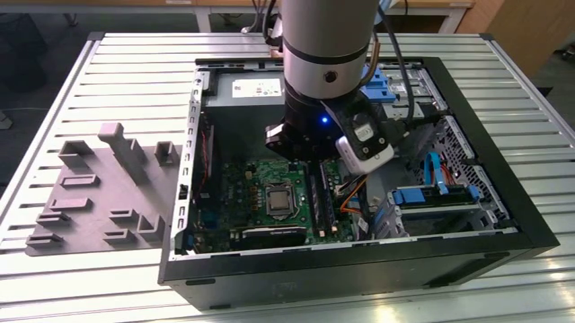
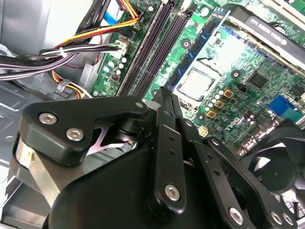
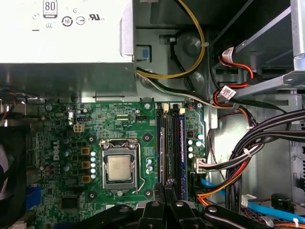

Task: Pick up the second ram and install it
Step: 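Insert the second ram into the second slot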

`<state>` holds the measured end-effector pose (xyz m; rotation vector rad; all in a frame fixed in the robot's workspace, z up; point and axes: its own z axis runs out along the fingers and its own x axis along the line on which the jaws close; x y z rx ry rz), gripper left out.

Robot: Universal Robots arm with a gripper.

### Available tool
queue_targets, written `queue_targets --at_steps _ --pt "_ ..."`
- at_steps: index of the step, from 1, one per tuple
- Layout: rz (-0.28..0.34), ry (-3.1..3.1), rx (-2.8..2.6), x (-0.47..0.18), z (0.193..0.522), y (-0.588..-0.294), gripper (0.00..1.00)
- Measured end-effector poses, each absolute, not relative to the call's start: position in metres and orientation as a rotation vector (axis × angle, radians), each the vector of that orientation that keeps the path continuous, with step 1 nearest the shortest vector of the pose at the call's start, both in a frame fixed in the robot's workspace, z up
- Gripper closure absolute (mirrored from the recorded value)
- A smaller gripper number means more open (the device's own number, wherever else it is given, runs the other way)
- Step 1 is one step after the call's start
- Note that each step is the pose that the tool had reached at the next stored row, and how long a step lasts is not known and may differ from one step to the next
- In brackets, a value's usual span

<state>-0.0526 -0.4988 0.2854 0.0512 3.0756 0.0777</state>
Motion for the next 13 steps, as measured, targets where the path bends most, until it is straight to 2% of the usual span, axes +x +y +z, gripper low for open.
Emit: queue_targets --at_steps 13 --pt "0.078 3.076 0.051 -0.0514 0.28 -0.4988 0.88"
